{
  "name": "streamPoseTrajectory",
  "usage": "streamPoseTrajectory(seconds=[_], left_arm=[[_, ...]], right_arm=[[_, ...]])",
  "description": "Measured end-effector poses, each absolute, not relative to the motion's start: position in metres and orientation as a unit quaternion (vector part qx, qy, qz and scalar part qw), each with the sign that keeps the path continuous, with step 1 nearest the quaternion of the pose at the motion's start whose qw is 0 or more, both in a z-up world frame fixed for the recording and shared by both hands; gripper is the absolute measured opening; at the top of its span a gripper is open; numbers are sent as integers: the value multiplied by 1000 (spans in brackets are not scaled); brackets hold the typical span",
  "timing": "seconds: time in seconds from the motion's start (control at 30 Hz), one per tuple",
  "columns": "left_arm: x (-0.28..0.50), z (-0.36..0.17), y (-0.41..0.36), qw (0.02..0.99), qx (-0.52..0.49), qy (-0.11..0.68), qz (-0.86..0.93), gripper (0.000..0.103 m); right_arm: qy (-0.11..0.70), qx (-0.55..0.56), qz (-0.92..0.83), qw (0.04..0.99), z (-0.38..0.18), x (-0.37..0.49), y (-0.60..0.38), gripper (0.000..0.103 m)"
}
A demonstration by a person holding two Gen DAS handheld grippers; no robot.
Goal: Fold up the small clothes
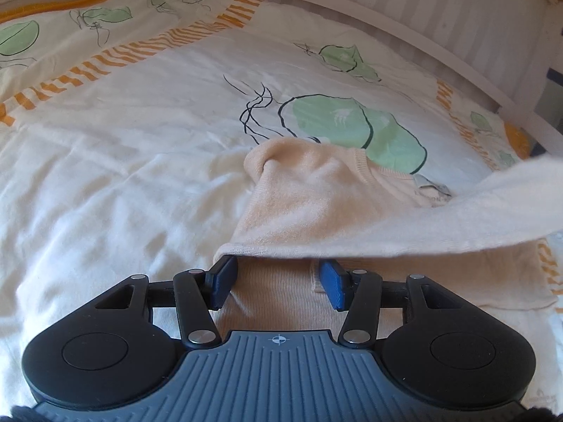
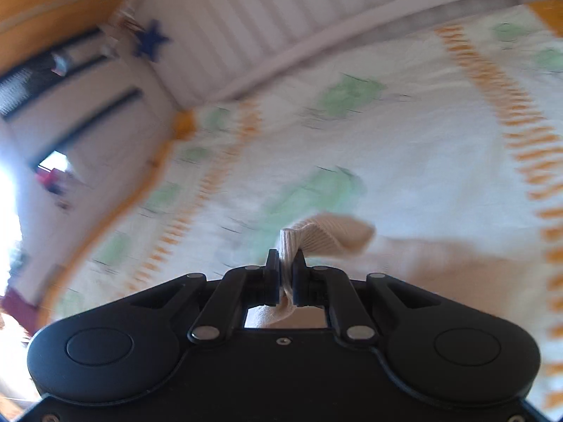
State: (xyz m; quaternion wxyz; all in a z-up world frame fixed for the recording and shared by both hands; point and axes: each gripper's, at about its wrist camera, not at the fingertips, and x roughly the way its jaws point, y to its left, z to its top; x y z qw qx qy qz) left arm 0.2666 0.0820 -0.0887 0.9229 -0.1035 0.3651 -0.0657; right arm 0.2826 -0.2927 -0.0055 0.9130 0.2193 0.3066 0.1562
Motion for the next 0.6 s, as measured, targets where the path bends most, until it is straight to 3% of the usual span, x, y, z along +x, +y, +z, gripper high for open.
streamPoseTrajectory(seconds=[0.2,0.33,0.4,0.6], left_arm=[[265,-88,73,922,-49,376,-81,50],[256,-87,69,920,16,379,-94,50],[251,-87,71,917,49,387,-87,64],[236,-70,90,920,54,380,-72,64]], right_arm=[[408,136,78,899,-77,281,-299,22],[406,128,67,902,-84,266,-300,27],[404,133,61,903,-81,258,-305,28],[372,134,14,919,-73,248,-317,33]])
